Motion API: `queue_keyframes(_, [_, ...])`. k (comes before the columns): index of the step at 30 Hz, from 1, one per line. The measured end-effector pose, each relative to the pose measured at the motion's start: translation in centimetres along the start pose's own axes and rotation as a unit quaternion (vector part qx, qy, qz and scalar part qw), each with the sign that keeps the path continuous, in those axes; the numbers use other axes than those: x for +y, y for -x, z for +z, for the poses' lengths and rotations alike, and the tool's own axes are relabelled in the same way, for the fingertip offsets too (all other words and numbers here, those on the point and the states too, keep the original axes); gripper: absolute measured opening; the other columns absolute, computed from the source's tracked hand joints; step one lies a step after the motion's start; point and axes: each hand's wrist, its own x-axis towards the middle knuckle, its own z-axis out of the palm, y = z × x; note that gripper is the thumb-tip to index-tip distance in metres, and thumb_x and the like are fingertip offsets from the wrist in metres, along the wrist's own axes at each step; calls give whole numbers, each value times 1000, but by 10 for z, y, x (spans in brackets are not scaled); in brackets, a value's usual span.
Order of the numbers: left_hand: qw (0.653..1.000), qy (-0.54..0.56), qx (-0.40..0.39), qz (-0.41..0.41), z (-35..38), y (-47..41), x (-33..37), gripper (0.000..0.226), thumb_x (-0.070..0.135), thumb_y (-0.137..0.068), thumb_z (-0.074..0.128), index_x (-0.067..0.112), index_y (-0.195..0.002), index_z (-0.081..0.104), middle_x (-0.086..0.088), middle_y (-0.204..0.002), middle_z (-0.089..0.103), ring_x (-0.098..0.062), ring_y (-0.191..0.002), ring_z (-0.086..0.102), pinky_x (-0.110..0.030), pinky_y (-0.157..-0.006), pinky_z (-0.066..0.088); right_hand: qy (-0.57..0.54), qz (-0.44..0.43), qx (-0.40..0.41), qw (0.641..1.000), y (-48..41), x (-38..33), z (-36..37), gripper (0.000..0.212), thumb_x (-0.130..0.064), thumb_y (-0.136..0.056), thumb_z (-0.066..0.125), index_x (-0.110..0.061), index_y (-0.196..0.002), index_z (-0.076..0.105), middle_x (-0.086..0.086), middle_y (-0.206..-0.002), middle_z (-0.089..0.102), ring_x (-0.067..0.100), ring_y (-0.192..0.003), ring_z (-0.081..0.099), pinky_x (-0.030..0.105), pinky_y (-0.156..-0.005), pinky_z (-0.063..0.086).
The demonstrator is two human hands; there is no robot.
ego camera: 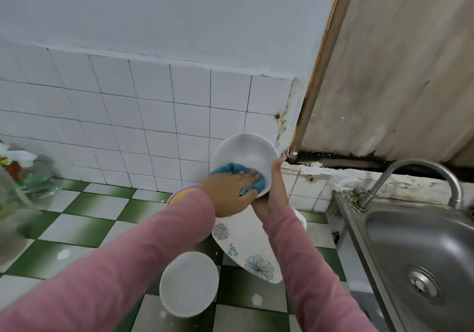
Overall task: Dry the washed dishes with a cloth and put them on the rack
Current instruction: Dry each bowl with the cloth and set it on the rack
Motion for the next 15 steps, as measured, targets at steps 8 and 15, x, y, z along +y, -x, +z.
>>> queue_keyframes(8, [991,-107,22,-76,6,-11,-15,63,43,-105,16,13,-157,-1,-4,-165,-7,-17,-152,-8,-33,-121,-12,-4,-63,31,998,-8,13,-5,112,-76,-60,76,-17,-148,38,20,-140,55,40,-126,56,57,-91,53])
queue_keyframes(15, [986,144,-61,-52,14,-4,12,52,44,-105,24,26,-154,29,3,-160,28,-22,-142,34,-34,-116,26,-53,-49,66,995,-10,30,-24,109,-75,-59,76,-12,-143,46,22,-128,62,38,-116,63,54,-95,53])
